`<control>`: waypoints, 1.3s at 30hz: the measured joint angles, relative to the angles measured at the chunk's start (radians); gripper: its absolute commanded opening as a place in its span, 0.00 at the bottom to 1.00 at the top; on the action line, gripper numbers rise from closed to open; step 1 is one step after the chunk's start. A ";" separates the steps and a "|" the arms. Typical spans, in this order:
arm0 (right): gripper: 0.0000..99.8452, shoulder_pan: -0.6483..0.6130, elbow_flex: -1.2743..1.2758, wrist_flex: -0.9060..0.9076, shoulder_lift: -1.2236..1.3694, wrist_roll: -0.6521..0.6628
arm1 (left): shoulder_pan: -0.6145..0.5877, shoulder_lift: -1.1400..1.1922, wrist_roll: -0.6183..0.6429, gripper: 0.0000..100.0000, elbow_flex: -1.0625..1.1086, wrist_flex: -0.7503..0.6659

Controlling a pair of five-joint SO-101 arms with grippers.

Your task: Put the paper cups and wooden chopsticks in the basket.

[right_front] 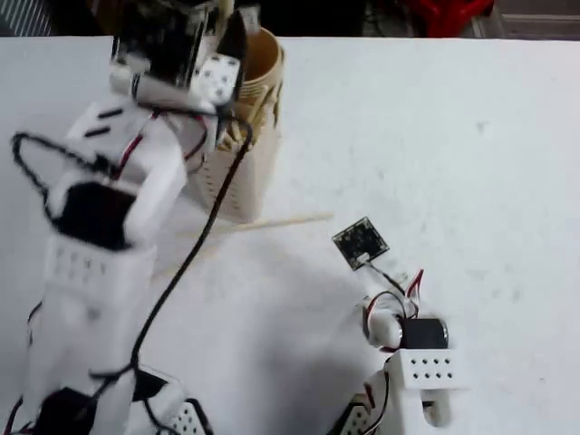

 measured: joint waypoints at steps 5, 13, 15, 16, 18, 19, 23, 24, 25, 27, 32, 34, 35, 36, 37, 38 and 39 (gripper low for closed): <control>0.03 0.000 0.002 -0.006 0.000 0.000 | -0.052 0.130 0.058 0.02 0.000 -0.123; 0.03 0.000 0.005 -0.014 0.000 0.000 | -0.100 0.269 0.109 0.03 0.003 -0.135; 0.03 0.000 0.005 -0.014 0.000 0.000 | -0.101 0.285 0.110 0.03 0.021 -0.133; 0.03 0.000 0.005 -0.014 0.000 0.000 | -0.101 0.288 0.110 0.04 0.032 -0.127; 0.03 0.000 0.005 -0.014 0.000 0.000 | -0.098 0.288 0.110 0.09 0.043 -0.095; 0.03 0.000 0.005 -0.014 0.000 0.000 | -0.098 0.288 0.110 0.12 0.043 -0.071; 0.03 0.000 0.005 -0.014 0.000 0.000 | -0.100 0.259 0.110 0.17 0.043 0.035; 0.03 0.000 0.005 -0.014 0.000 0.000 | -0.100 0.238 0.110 0.16 0.043 0.058; 0.03 0.000 0.005 -0.014 0.000 0.000 | -0.100 0.209 0.110 0.16 0.043 0.078; 0.04 0.000 0.005 -0.014 0.000 0.000 | -0.106 0.135 0.110 0.15 0.043 0.112; 0.04 0.000 0.005 -0.014 0.000 0.000 | -0.175 -0.026 0.110 0.15 0.043 0.189; 0.04 0.002 0.005 -0.031 0.000 0.000 | -0.229 -0.058 0.110 0.15 0.043 0.232; 0.04 0.002 0.005 -0.040 0.000 0.000 | -0.261 -0.066 0.110 0.15 0.043 0.256; 0.04 0.000 0.005 -0.044 0.000 0.000 | -0.301 -0.071 0.110 0.15 0.044 0.285; 0.04 0.000 0.003 -0.046 0.000 0.000 | -0.345 -0.071 0.110 0.15 0.052 0.319; 0.04 0.002 -0.002 -0.046 0.000 0.000 | -0.393 -0.071 0.110 0.15 0.064 0.353; 0.04 0.002 -0.012 -0.044 0.000 0.000 | -0.443 -0.066 0.106 0.15 0.075 0.384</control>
